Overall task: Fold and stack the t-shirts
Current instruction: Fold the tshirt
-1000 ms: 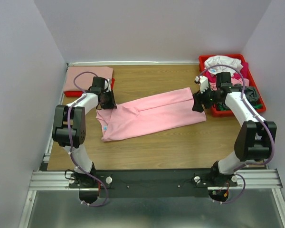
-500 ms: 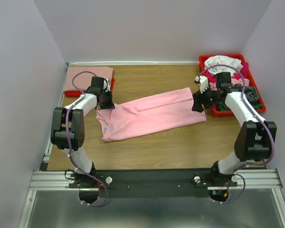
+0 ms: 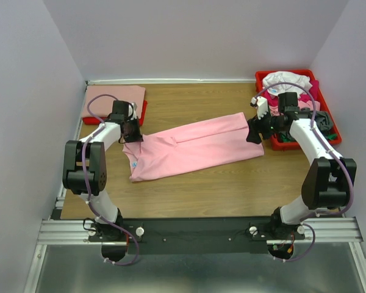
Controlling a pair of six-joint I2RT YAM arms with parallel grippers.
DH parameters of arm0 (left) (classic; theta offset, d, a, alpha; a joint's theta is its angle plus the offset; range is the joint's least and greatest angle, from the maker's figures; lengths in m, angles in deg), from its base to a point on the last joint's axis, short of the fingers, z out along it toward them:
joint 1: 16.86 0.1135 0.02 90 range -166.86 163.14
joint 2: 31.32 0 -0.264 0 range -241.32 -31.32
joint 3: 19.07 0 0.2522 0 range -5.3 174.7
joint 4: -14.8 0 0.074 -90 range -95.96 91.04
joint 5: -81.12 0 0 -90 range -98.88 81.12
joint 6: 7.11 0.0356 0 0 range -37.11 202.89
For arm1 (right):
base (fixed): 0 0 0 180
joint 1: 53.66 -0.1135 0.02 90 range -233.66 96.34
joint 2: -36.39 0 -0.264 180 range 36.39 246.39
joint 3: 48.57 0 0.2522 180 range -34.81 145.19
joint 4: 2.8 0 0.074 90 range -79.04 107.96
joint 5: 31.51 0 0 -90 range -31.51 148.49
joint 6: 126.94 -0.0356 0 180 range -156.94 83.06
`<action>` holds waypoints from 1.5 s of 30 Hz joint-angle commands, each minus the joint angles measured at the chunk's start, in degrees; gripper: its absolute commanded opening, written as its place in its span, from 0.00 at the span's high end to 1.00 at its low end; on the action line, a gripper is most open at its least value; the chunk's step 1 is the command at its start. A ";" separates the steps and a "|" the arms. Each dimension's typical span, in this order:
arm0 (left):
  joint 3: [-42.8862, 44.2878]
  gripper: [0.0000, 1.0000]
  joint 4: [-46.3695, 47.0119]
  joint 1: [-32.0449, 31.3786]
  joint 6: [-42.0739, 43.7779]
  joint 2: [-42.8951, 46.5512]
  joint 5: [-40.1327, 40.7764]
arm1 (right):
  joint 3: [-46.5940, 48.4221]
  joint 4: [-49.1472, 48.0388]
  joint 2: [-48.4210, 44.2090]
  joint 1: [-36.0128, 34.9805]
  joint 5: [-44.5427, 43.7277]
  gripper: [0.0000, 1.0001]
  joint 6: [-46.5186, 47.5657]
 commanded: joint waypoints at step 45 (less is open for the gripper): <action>-22.51 0.17 13.31 1.38 0.77 51.34 2.38 | 37.25 -24.39 48.19 -32.86 12.29 0.43 -48.30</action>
